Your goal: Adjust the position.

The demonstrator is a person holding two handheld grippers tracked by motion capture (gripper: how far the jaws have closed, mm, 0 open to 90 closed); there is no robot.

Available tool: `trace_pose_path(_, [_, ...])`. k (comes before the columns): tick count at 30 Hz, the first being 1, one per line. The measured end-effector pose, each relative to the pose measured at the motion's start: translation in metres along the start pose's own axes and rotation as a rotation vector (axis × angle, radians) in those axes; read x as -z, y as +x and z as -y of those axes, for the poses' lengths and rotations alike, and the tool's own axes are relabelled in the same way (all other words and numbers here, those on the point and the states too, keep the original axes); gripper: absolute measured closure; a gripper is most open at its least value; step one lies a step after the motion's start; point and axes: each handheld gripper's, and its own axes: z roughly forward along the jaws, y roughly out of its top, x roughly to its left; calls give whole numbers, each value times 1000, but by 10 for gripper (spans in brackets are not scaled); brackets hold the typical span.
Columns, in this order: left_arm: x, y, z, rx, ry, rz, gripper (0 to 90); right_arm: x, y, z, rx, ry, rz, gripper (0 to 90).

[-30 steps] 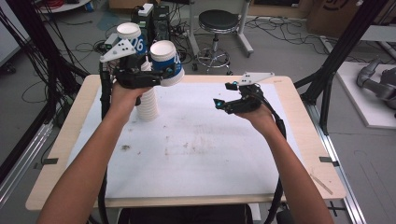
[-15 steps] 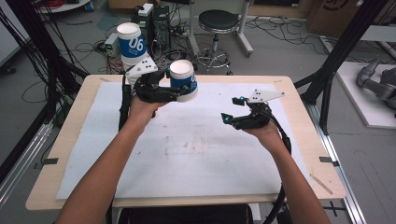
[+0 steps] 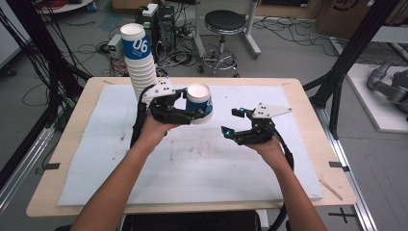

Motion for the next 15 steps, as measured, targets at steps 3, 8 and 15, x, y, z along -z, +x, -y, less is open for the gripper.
trace_pose_path(3, [-2,-1,2,0,7,7,269,-4,3,0,7,6,-16,199])
trace_pose_path(8, [-13,-5,6,-8,23,42,269,-13,4,-1,-10,-20,-44,199])
trace_pose_path(15, [-23,-8,12,-14,30,107,271,-24,6,-2,-16,-26,-94,158])
